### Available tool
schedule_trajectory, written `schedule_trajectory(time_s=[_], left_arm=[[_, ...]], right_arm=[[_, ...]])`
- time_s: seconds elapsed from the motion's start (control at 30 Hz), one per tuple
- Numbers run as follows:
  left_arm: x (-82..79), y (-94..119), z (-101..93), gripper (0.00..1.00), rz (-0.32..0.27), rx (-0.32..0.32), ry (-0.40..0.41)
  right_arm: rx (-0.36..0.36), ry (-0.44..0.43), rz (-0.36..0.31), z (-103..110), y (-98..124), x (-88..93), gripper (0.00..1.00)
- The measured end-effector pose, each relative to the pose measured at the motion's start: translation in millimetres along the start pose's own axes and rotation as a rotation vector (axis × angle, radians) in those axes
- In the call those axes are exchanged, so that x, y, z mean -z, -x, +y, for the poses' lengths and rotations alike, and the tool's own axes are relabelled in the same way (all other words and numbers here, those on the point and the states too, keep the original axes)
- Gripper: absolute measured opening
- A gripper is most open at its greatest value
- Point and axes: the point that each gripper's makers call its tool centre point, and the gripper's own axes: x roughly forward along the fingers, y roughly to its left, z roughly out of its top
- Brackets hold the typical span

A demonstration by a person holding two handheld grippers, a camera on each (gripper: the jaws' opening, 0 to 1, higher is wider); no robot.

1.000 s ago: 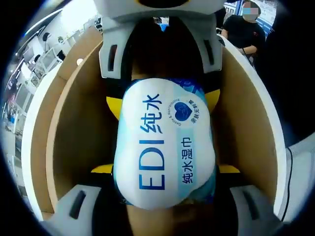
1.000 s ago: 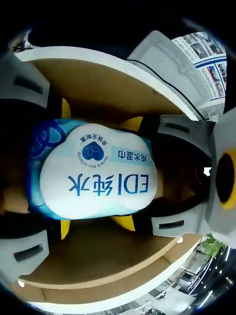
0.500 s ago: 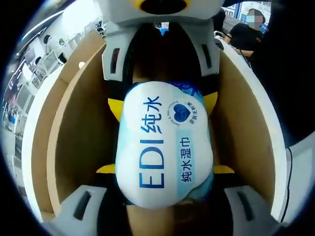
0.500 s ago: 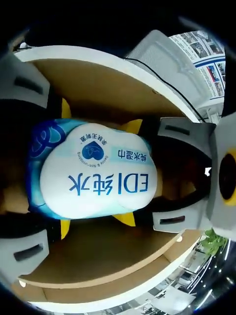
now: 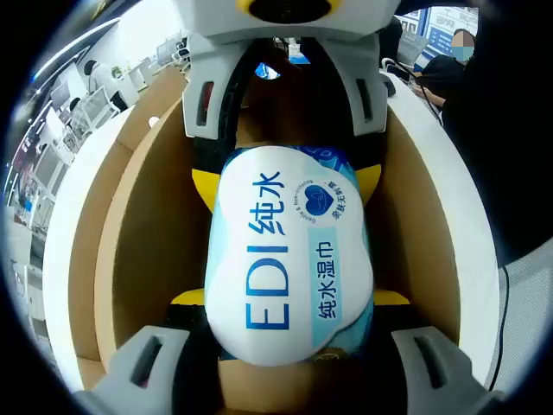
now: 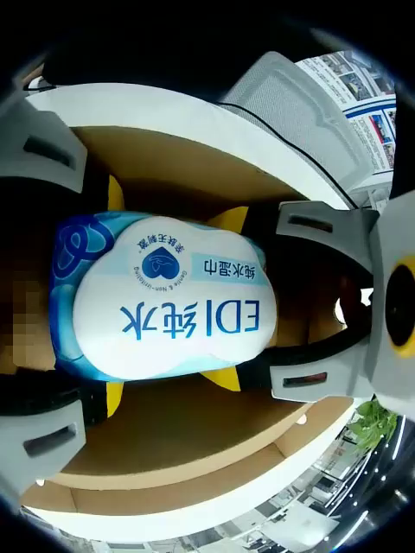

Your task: Operate the shoe box by opening the lid, removing the specified soft item, and placing it in the target area until the item is outside and the box remains undamaged.

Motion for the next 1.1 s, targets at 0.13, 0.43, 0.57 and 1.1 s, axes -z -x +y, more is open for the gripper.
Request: schedule_trajectory(time_s=[0.13, 0.43, 0.57, 1.1], left_arm=[[-4.4, 10, 3.7, 0.67, -0.003, -0.032, -0.009], [-25.0, 40, -0.3, 0.67, -0.017, -0.081, -0.022], [-36.0, 53, -5.3, 0.67, -0.023, -0.103, -0.035], [-78.6, 89, -39.4, 0.66, -0.045, -0.180, -0.044]], right_arm=[[0.016, 0.013, -0.007, -2, 10, -6.1, 0.67], [0.050, 0.037, -0.044, 1, 41, -17.9, 0.67], [0.065, 0.045, -0.062, 6, 57, -22.2, 0.67], [0.111, 0.098, -0.131, 39, 117, -34.8, 0.66]])
